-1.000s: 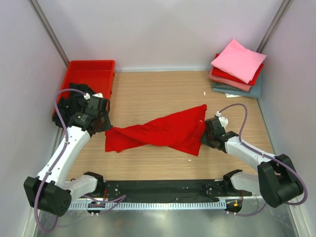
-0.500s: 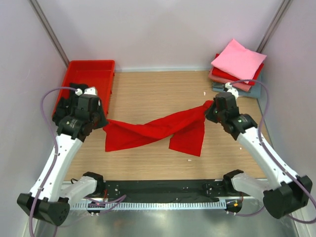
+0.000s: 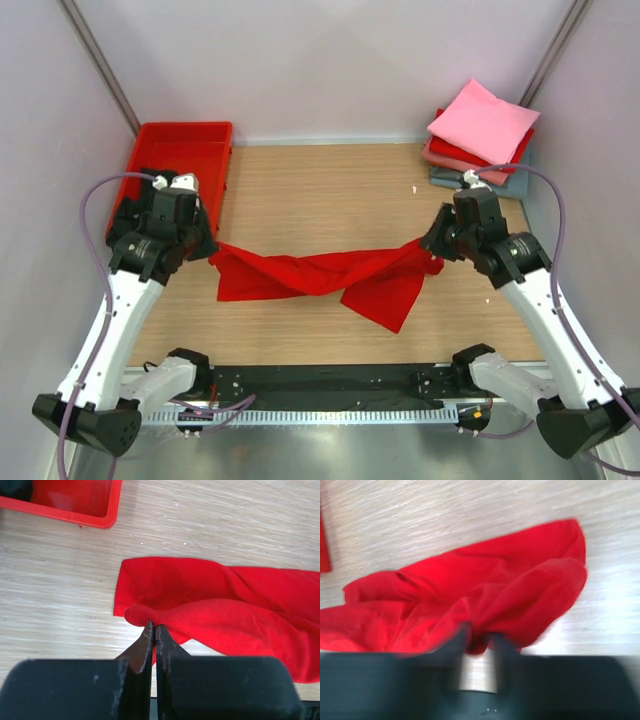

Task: Fold and stack the t-shirts
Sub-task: Flatten the tshirt out

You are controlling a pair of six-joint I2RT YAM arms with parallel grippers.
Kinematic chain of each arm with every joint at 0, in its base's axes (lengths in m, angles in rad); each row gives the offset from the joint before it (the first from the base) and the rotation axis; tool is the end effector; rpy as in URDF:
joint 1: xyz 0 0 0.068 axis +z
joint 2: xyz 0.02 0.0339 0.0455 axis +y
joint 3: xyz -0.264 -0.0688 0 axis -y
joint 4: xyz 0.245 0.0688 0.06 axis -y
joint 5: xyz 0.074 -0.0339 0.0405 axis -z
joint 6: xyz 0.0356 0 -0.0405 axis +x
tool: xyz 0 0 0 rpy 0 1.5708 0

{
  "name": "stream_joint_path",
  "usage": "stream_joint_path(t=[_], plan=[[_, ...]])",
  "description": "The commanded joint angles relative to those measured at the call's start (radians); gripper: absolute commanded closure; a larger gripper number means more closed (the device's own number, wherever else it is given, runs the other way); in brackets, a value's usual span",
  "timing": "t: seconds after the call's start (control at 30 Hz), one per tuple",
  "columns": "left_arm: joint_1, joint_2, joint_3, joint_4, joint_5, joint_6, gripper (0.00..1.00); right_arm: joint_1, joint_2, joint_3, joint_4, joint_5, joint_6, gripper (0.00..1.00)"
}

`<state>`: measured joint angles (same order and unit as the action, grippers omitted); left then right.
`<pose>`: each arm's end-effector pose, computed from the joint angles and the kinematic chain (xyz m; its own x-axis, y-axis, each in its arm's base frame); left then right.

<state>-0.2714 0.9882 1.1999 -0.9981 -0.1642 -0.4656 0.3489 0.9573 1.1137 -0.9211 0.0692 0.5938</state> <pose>0.1738 -0.0423 0.3669 -0.6781 -0.2711 -0.6831 -0.1692 0.9621 -0.2138 0.1697 0.0591 0.3510 -0.7038 0.3379 -0.6249 0.1202 0.9236 0.3641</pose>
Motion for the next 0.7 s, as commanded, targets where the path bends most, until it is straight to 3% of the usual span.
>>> stream_joint_path(t=[0.0,0.07,0.1,0.13,0.2,0.33,0.47,0.57,0.67], plan=[[0.009,0.128,0.026,0.055,0.002,0.021,1.0,-0.025,0.187,0.083,0.097,0.027,-0.074,0.6],[0.017,0.215,0.029,0.073,0.017,0.01,1.0,-0.082,0.337,0.115,0.177,-0.006,-0.092,0.06],[0.021,0.292,0.032,0.078,0.015,0.008,1.0,-0.109,0.409,0.136,0.182,-0.023,-0.1,0.0],[0.029,0.334,0.033,0.081,0.018,0.005,1.0,-0.131,0.554,0.159,0.183,-0.048,-0.106,0.0],[0.057,0.403,0.032,0.069,0.047,0.004,1.0,-0.148,0.613,0.189,0.203,-0.055,-0.117,0.0],[0.064,0.363,-0.037,0.111,0.015,0.019,1.0,-0.146,0.46,0.068,0.266,-0.052,-0.097,0.0],[0.066,0.348,-0.059,0.136,0.012,0.021,1.0,-0.143,0.206,-0.087,0.263,-0.055,-0.098,0.06],[0.066,0.351,-0.057,0.128,0.011,0.019,1.0,-0.134,0.132,-0.196,0.28,-0.158,-0.081,0.15],[0.066,0.334,-0.066,0.136,0.003,0.018,1.0,-0.116,0.107,-0.285,0.306,-0.189,-0.068,0.31]])
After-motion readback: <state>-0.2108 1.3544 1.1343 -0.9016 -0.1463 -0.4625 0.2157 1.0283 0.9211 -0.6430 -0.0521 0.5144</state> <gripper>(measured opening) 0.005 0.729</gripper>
